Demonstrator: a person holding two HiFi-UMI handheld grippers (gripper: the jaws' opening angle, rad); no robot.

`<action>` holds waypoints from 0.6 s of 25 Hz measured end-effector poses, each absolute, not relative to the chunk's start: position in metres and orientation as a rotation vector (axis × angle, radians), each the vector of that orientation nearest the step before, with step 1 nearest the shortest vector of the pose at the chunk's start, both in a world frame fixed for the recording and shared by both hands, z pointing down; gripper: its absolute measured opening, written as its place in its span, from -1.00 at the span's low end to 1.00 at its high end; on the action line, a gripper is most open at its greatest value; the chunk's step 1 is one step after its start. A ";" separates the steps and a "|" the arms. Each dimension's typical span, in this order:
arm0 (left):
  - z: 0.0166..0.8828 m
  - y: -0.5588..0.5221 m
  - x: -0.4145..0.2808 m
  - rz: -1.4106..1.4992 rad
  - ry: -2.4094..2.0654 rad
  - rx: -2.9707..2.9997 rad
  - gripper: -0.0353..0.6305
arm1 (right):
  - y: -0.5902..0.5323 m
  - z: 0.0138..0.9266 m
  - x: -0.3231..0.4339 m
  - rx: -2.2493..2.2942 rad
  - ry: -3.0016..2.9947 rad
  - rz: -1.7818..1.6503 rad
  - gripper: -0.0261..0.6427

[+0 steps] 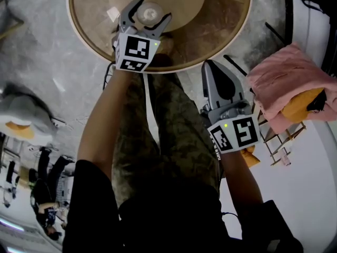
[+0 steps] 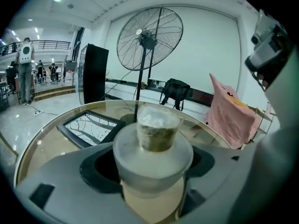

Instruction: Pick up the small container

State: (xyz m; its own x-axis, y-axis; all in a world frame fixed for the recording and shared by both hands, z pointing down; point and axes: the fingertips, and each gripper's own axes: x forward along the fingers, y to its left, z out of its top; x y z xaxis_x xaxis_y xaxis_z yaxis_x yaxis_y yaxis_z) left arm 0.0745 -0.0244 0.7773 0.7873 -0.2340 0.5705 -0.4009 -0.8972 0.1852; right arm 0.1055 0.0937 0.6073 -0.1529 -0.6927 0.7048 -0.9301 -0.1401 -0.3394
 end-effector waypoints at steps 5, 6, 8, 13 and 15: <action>0.727 -0.028 0.073 0.765 -0.491 2.712 0.21 | 0.093 0.591 0.112 1.909 -1.818 1.192 -0.87; 0.712 -0.029 0.072 0.759 -0.490 2.719 0.20 | 0.091 0.584 0.114 1.929 -1.816 1.180 -0.87; 0.678 -0.032 0.069 0.746 -0.486 2.735 0.20 | 0.085 0.564 0.120 1.972 -1.819 1.146 -0.87; 0.564 -0.035 0.057 0.709 -0.487 2.753 0.20 | 0.069 0.483 0.139 2.071 -1.838 0.997 -0.87; 0.512 -0.038 0.052 0.690 -0.485 2.769 0.20 | 0.064 0.444 0.145 2.113 -1.849 0.920 -0.87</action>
